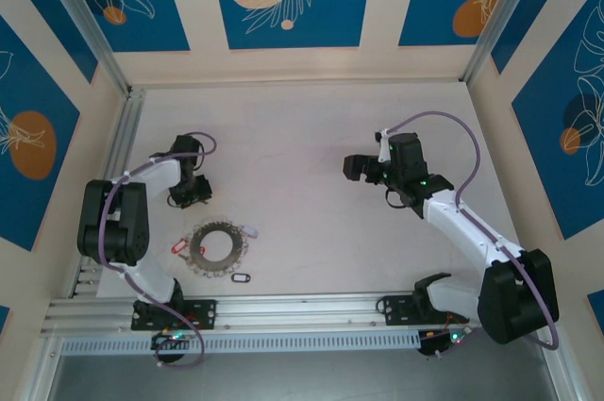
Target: Put the keys on the keyring
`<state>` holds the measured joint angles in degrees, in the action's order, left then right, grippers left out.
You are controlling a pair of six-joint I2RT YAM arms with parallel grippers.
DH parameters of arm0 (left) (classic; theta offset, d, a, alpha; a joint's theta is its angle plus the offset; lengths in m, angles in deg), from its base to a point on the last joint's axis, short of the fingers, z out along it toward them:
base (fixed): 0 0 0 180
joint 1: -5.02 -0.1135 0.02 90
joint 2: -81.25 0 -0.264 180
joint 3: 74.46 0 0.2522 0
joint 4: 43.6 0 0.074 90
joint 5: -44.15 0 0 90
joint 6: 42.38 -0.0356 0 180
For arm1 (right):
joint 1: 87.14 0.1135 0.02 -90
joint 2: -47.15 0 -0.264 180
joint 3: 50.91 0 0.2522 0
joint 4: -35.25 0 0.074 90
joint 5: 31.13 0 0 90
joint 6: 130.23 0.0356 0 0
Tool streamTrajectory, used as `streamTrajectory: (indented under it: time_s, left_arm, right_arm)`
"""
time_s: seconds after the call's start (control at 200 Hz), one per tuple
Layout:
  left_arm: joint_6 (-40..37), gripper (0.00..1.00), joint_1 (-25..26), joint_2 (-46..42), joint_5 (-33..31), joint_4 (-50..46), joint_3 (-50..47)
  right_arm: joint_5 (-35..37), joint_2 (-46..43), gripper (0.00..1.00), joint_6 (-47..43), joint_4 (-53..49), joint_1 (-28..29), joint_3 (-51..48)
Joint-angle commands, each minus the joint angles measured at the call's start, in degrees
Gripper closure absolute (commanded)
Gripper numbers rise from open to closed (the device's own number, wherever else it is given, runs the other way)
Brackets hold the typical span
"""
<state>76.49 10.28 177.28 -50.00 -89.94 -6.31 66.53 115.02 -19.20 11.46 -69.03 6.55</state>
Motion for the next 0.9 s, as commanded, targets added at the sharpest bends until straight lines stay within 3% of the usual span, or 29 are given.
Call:
streamTrajectory:
  time_s: [0.0, 0.195, 0.51, 0.895]
  left_arm:
    - [-0.6, 0.67, 0.0, 2.0, 2.2, 3.1, 0.1]
    - [-1.2, 0.79, 2.3, 1.2, 2.2, 2.8, -0.7]
    - [-0.5, 0.99, 11.2, 2.0, 0.9, 0.7, 1.6]
    - [5.7, 1.0, 31.2, 10.9, 8.3, 3.1, 14.6]
  right_arm:
    - [-1.2, 0.2, 0.0, -0.4, 0.7, -0.6, 2.8]
    - [-1.6, 0.2, 0.0, -0.5, 0.4, -2.0, 3.9]
    - [-1.9, -2.3, 0.0, -0.9, -0.5, -5.0, 3.5]
    - [-6.1, -8.6, 0.0, 0.4, -1.9, -14.2, 0.2]
